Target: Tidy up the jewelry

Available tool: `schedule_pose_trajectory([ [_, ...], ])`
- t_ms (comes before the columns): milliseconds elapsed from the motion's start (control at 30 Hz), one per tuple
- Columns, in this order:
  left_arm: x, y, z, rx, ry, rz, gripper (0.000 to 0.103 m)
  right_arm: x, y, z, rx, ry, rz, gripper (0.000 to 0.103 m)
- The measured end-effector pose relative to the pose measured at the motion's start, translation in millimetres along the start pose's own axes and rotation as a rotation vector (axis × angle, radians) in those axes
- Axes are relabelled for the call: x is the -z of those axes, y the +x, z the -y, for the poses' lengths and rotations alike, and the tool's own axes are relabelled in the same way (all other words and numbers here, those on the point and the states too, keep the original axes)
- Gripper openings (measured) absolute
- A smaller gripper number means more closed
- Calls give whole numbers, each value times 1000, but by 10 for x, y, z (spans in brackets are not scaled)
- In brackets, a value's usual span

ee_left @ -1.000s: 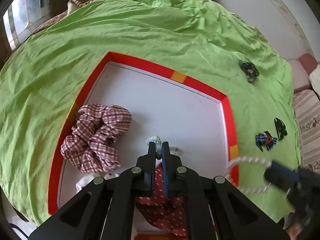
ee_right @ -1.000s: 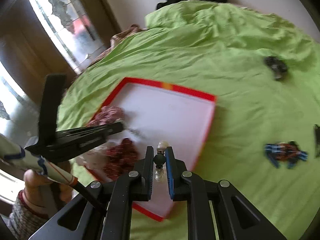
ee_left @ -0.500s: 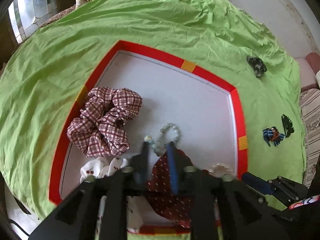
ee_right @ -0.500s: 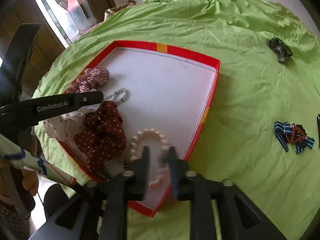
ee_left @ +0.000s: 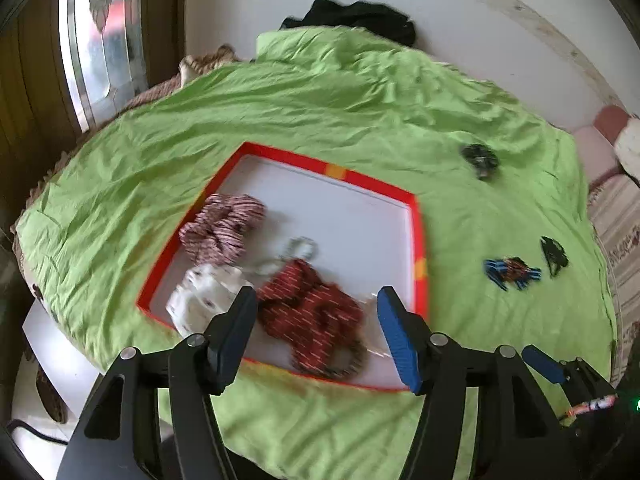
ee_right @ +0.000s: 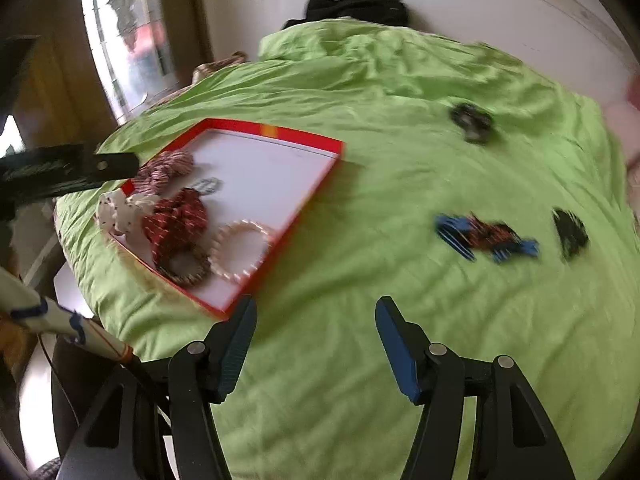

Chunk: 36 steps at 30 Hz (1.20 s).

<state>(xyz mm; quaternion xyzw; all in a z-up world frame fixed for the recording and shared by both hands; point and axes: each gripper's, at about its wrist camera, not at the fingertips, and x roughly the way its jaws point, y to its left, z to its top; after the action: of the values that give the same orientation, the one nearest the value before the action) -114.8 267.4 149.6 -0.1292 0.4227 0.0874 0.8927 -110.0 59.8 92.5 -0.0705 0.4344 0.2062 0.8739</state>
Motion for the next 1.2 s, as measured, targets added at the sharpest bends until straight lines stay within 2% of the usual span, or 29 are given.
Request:
schedule_pose_trajectory([
  [167, 325, -195, 445, -5, 40, 50, 66, 167, -222, 352, 15, 92, 35, 66],
  [367, 587, -232, 782, -14, 107, 45, 66, 399, -459, 746, 69, 180, 90, 70],
  [467, 676, -160, 936, -31, 147, 17, 66, 543, -512, 920, 90, 223, 103, 71],
  [667, 828, -43, 1277, -15, 218, -31, 66, 711, -537, 1239, 129, 275, 99, 71],
  [1000, 1018, 132, 1761, 13, 366, -79, 66, 831, -495, 1628, 150, 375, 87, 71],
  [1200, 1090, 285, 1854, 27, 392, -118, 66, 796, -432, 1770, 157, 401, 75, 71],
])
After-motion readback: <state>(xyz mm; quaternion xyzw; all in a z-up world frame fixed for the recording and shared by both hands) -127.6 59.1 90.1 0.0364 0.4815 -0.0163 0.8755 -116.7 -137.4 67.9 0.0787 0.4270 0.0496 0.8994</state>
